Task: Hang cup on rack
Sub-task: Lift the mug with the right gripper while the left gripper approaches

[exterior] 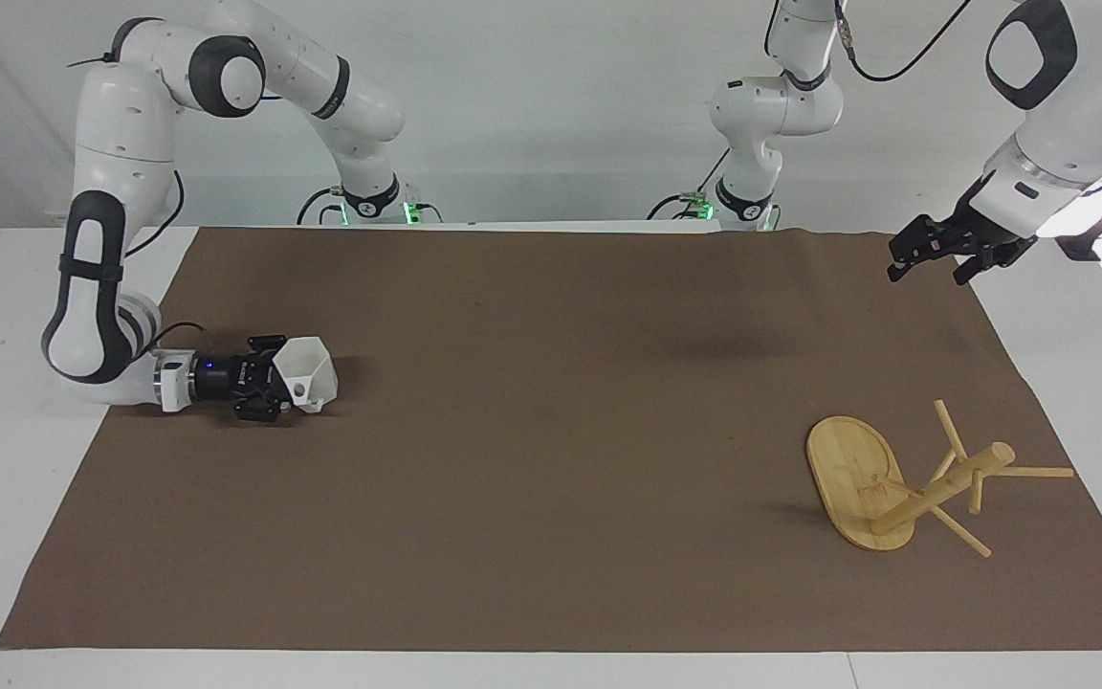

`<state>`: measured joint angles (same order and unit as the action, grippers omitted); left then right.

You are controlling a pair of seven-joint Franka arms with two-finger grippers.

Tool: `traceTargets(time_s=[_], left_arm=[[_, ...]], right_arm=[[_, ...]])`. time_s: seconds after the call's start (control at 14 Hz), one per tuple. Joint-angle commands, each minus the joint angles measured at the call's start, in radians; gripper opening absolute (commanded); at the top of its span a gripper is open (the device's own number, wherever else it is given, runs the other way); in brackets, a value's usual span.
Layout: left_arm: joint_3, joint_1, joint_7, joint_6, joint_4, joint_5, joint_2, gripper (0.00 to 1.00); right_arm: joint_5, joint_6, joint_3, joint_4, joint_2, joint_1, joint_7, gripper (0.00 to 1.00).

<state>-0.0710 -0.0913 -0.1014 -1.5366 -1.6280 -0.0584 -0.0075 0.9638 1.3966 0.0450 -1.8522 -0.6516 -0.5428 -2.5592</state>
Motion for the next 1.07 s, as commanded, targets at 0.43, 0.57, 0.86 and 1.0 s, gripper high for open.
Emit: traceTargets(time_s=[0.43, 0.57, 0.86, 1.0], left_arm=[[0.010, 0.013, -0.003, -0.013, -0.019, 0.012, -0.014, 1.00], [0.010, 0.013, -0.004, -0.013, -0.019, 0.012, -0.012, 1.00], [0.008, -0.001, 0.070, -0.030, -0.016, 0.014, -0.011, 1.00], [0.016, -0.065, 0.204, -0.049, -0.015, 0.014, -0.009, 1.00]], right_arm=[[0.058, 0.038, 0.004, -0.055, 0.036, 0.047, -0.020, 0.35], [0.087, 0.038, 0.007, -0.047, 0.040, 0.088, 0.029, 0.26], [0.274, 0.169, 0.013, -0.048, 0.151, 0.268, 0.153, 0.26], [0.456, 0.264, 0.015, -0.047, 0.167, 0.419, 0.218, 0.26]])
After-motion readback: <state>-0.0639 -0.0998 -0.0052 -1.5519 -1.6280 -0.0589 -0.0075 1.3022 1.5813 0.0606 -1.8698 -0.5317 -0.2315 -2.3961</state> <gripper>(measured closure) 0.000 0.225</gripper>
